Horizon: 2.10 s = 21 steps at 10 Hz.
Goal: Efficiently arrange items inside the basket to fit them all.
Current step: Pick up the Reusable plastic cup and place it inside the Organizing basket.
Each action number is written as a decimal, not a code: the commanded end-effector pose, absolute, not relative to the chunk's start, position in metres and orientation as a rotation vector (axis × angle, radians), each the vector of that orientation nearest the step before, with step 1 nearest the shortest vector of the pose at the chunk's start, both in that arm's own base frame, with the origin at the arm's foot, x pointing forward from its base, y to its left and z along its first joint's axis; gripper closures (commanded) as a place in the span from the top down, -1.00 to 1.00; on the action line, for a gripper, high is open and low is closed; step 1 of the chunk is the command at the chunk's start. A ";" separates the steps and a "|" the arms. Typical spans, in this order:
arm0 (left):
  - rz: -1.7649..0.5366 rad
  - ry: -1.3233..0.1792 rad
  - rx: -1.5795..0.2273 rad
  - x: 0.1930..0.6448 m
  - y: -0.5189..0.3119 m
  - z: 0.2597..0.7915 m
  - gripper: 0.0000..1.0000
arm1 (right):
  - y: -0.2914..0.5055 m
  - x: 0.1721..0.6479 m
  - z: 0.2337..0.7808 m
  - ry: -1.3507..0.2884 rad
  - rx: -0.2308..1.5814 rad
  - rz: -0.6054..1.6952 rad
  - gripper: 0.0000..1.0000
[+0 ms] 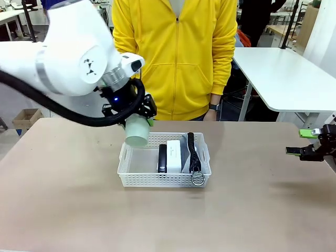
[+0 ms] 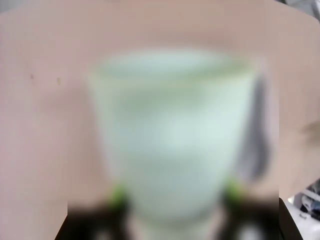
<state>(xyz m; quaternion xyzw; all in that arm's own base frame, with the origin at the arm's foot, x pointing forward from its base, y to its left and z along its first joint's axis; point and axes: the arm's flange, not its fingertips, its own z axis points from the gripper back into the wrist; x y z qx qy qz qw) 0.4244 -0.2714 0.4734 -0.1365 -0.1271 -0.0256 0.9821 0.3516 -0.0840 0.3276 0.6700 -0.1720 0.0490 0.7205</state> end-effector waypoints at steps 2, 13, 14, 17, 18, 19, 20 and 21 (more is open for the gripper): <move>0.007 -0.152 -0.209 0.454 -0.298 0.457 0.68 | -0.083 0.349 0.329 -0.394 1.482 0.116 1.00; -0.021 -0.013 -0.087 0.470 -0.295 0.400 0.68 | -0.083 0.349 0.329 -0.394 1.482 0.116 1.00; -0.018 -0.010 -0.079 0.473 -0.294 0.390 0.68 | -0.083 0.349 0.329 -0.394 1.482 0.116 1.00; -0.021 0.052 -0.032 0.479 -0.302 0.358 0.68 | -0.083 0.349 0.329 -0.394 1.482 0.116 1.00; -0.032 0.064 -0.024 0.478 -0.306 0.352 0.68 | -0.083 0.349 0.329 -0.394 1.482 0.116 1.00; -0.035 0.085 -0.014 0.478 -0.308 0.344 0.68 | -0.083 0.349 0.329 -0.394 1.482 0.116 1.00; -0.037 0.098 -0.010 0.479 -0.309 0.339 0.68 | -0.083 0.349 0.329 -0.394 1.482 0.116 1.00; -0.034 0.106 -0.002 0.480 -0.310 0.336 0.68 | -0.083 0.349 0.329 -0.394 1.482 0.116 1.00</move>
